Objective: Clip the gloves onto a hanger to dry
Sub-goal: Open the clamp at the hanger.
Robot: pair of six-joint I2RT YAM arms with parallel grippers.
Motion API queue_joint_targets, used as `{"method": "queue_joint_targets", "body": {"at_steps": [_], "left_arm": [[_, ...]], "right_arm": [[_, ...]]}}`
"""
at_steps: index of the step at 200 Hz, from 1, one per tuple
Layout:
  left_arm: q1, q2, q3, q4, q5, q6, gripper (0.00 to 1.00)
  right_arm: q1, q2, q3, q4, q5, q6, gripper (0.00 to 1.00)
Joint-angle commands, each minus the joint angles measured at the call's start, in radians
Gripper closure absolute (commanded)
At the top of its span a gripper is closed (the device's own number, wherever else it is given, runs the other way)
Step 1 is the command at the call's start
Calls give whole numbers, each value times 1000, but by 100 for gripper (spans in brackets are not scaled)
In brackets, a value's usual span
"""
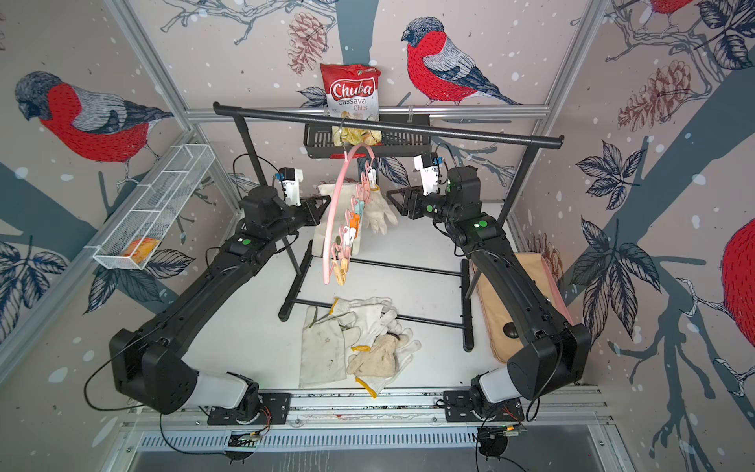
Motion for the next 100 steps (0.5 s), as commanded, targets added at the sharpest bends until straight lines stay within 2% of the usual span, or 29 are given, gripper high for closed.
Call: {"method": "queue_joint_targets", "body": {"at_steps": [1, 100], "left_arm": [[-15, 5, 29, 14, 19, -7, 100], [-55, 9, 78, -23, 17, -5, 100]], "right_arm": [[0, 15, 17, 46, -2, -4, 41], [11, 90, 77, 76, -34, 34, 42]]}}
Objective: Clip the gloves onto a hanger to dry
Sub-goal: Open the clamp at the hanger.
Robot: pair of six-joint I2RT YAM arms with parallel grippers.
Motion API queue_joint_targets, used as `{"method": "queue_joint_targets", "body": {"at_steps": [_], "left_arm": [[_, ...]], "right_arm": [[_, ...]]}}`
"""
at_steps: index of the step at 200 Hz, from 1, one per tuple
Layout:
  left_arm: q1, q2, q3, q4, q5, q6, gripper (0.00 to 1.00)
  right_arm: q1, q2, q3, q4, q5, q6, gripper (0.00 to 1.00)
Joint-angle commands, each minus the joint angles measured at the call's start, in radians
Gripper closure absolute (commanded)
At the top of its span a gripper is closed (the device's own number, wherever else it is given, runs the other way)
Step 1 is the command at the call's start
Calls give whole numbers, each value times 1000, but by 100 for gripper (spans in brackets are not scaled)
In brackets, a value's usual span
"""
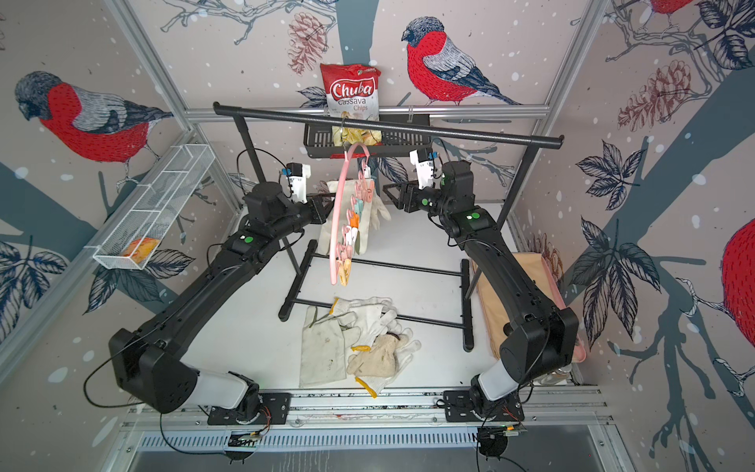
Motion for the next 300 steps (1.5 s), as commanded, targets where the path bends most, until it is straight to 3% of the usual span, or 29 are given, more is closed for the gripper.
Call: {"method": "queue_joint_targets", "body": {"at_steps": [1, 117, 300], "left_arm": [[-4, 2, 17, 4, 2, -3, 100], [-17, 24, 53, -23, 0, 7, 100], [-24, 24, 76, -45, -6, 17, 100]], "right_arm": [[9, 4, 12, 40, -19, 8, 42], [93, 16, 0, 51, 87, -49, 36], [96, -7, -41, 90, 161, -23, 40]]}}
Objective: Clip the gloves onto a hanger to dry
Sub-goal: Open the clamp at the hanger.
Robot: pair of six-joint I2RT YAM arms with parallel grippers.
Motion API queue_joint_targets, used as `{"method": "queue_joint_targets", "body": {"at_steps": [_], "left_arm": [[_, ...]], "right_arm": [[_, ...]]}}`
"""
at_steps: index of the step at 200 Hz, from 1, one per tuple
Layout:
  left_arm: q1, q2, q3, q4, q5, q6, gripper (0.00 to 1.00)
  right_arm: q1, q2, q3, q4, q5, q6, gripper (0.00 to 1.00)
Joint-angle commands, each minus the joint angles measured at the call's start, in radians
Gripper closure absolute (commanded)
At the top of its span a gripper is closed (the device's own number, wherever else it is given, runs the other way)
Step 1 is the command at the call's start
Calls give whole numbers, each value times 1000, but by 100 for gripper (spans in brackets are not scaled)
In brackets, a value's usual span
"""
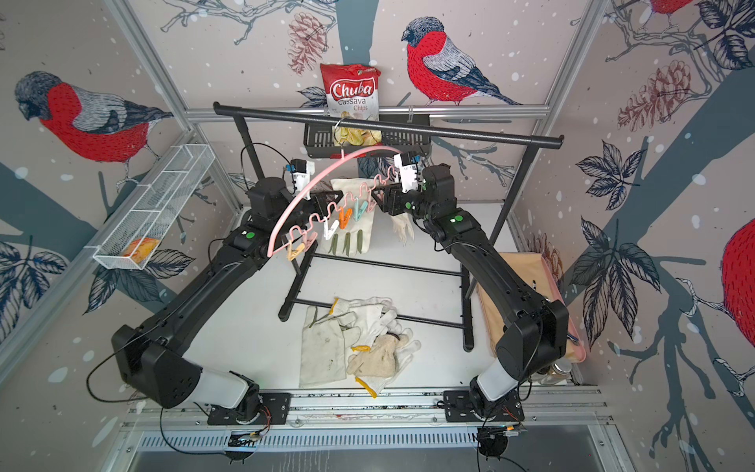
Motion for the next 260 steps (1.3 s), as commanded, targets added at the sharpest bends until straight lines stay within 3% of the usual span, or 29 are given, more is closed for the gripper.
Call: {"method": "queue_joint_targets", "body": {"at_steps": [1, 150, 260], "left_arm": [[-4, -4, 13, 12, -5, 13, 100], [-39, 25, 55, 0, -25, 16, 100], [-52, 28, 62, -8, -28, 20, 100]], "right_arm": [[-10, -26, -23, 54, 7, 8, 40], [-79, -100, -108, 124, -140, 47, 39], [-75, -74, -93, 116, -136, 40, 40]]}}
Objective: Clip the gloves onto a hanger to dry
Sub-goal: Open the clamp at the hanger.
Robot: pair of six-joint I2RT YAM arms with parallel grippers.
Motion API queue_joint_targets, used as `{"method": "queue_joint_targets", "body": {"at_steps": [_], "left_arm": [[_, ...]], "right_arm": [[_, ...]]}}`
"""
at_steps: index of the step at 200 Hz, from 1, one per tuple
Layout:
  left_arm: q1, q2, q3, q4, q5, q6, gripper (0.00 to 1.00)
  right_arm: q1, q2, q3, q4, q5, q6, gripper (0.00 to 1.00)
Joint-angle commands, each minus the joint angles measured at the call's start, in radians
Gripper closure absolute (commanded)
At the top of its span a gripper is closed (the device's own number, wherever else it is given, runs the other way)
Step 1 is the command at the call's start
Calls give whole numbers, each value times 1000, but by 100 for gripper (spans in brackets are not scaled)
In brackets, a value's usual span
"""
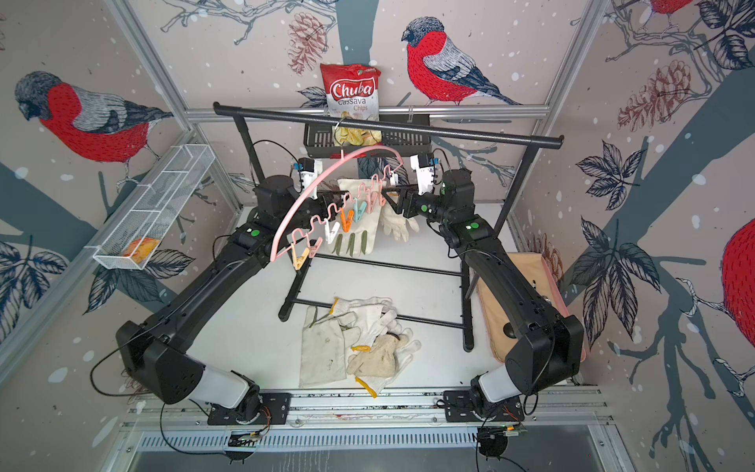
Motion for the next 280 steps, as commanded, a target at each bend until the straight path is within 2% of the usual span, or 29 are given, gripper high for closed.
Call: {"method": "queue_joint_targets", "body": {"at_steps": [1, 280], "left_arm": [[-5, -1, 11, 29, -4, 12, 100], [-9, 3, 28, 13, -9, 23, 100]], "right_arm": [[7, 12, 12, 29, -9, 2, 40], [17, 94, 91, 19, -19, -8, 40]]}}
